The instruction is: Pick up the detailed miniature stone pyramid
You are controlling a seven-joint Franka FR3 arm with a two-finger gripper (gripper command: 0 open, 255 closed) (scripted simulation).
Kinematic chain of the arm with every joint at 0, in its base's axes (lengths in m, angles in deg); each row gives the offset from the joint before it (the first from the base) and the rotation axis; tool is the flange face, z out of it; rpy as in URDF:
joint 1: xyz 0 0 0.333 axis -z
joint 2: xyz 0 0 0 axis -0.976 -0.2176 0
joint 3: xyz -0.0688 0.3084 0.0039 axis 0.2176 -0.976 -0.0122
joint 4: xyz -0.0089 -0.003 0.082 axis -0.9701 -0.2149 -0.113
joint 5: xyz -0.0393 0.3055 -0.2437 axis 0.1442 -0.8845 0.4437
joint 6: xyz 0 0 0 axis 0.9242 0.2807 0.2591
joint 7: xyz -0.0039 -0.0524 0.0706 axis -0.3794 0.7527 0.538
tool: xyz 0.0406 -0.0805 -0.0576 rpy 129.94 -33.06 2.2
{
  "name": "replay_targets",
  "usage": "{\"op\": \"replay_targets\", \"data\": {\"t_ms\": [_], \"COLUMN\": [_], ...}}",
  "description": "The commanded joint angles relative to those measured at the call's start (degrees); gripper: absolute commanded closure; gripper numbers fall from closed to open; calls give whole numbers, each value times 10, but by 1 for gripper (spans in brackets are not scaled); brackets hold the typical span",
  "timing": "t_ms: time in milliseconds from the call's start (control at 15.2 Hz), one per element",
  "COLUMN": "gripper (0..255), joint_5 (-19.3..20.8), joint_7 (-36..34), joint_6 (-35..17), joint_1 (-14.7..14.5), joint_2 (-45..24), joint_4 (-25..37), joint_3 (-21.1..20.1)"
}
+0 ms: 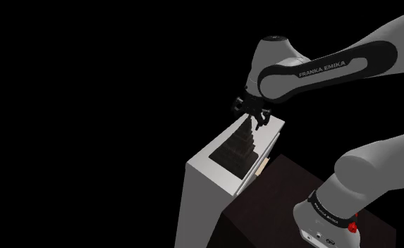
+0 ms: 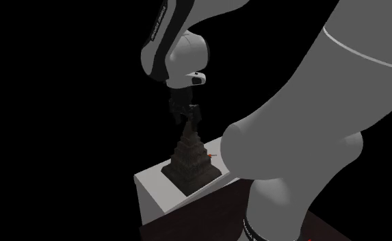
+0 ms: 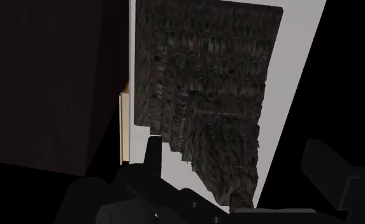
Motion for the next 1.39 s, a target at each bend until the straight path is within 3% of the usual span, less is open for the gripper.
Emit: {"op": "replay_targets", "data": {"t_ms": [0, 594, 660, 1320], "gripper": [0, 0, 255, 255], "joint_5": [-1, 13, 13, 10], "joint_7": [-55, -73, -74, -70], "joint_6": [-26, -90, -90, -80], "joint_1": [12, 24, 24, 21], "joint_2": [-25, -68, -69, -61], "joint_4": [-4, -27, -27, -24], "joint_3": [-21, -37, -38, -35]}}
